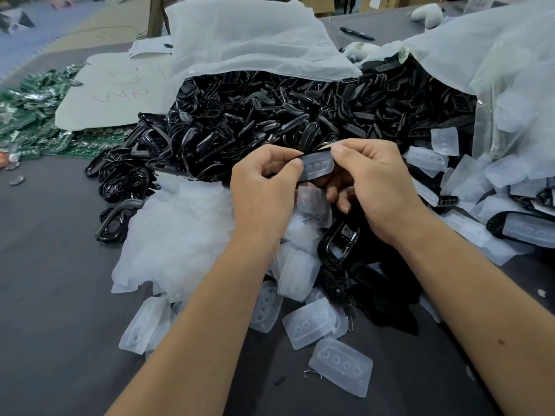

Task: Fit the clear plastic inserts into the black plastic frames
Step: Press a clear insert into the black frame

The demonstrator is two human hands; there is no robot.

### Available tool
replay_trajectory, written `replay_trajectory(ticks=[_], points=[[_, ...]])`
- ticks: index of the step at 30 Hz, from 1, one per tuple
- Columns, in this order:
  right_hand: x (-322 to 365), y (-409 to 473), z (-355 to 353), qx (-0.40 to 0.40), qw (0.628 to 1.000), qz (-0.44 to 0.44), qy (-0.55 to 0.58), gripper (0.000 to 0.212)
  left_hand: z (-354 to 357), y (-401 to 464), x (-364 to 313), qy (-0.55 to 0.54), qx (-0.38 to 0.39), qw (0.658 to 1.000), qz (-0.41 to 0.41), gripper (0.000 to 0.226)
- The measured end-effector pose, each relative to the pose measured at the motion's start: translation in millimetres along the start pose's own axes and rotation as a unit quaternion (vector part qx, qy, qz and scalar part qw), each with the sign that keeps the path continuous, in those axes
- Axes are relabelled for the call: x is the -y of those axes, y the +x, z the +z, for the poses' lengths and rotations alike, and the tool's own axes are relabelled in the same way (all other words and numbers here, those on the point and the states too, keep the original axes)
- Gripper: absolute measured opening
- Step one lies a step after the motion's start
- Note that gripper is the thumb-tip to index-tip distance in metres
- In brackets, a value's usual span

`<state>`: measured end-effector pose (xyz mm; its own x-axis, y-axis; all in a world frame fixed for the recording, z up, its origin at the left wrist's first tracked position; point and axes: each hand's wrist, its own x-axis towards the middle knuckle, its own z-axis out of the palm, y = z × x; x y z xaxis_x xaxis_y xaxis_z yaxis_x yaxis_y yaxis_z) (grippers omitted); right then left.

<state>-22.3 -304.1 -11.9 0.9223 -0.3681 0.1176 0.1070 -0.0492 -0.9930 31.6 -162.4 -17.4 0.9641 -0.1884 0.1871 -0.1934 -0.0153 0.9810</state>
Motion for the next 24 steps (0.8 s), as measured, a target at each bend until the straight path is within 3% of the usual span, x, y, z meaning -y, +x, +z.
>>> replay_trajectory(ticks=[4, 12, 24], points=[[-1.4, -0.5, 0.5, -0.004, 1.0, -0.008, -0.02, 0.02, -0.1, -1.0, -0.3, -0.004, 0.0, 1.0, -0.008, 0.017], [-1.5, -0.1, 1.9, -0.036, 0.999, -0.004, -0.035, 0.018, 0.1, -1.7, -0.1, -0.02, 0.019, 1.0, -0.001, 0.017], [-3.0, 1.7, 1.2, -0.02, 0.999, -0.02, -0.036, 0.013, 0.2, -2.3, 0.0, -0.041, 0.032, 0.999, 0.008, 0.016]])
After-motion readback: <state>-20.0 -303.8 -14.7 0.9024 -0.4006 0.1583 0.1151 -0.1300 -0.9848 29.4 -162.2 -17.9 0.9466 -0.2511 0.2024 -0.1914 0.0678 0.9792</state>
